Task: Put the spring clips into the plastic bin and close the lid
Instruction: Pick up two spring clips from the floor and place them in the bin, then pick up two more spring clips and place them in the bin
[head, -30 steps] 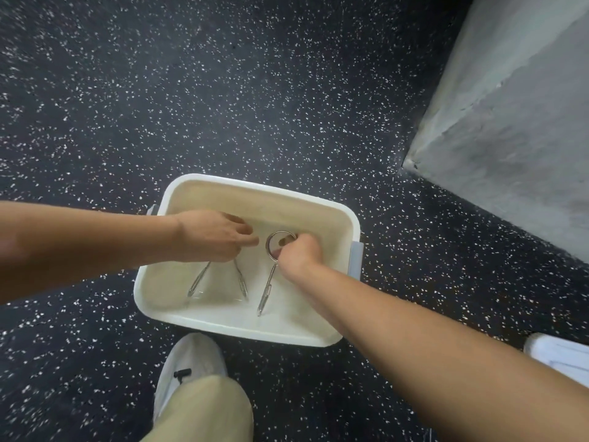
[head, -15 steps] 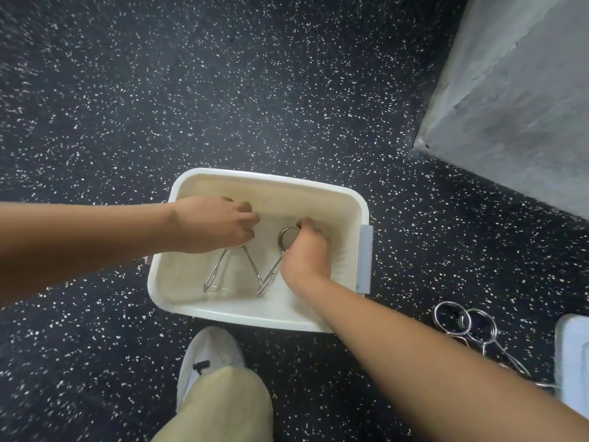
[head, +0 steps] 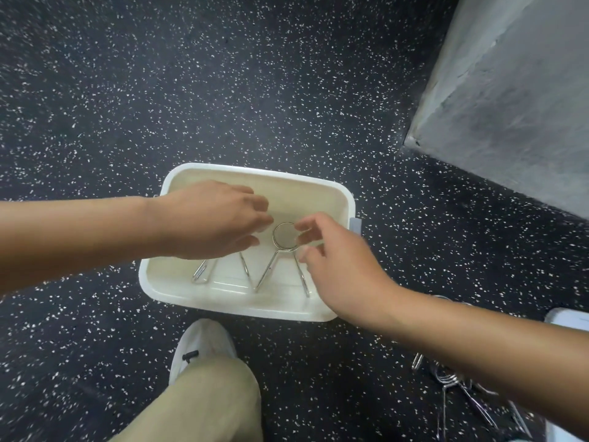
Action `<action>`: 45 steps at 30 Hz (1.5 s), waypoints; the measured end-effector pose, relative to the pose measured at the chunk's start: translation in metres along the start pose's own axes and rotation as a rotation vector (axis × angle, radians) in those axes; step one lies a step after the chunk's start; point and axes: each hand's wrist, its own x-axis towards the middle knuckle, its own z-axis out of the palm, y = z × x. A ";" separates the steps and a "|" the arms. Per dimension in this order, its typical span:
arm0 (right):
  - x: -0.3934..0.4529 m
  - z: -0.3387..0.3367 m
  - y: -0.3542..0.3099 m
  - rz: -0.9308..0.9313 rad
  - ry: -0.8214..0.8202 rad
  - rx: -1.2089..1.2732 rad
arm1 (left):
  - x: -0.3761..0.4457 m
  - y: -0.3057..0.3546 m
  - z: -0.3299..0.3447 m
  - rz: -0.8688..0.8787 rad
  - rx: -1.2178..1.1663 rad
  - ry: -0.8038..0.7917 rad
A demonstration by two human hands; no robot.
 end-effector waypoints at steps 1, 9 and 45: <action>-0.010 -0.012 0.002 -0.027 -0.012 -0.001 | 0.005 0.005 -0.005 -0.011 -0.009 -0.001; -0.056 -0.111 0.071 0.077 0.026 -0.104 | 0.055 0.066 -0.033 0.045 -0.094 0.048; -0.066 -0.092 0.281 0.255 0.036 -0.675 | 0.250 0.249 0.070 0.069 -0.256 -0.401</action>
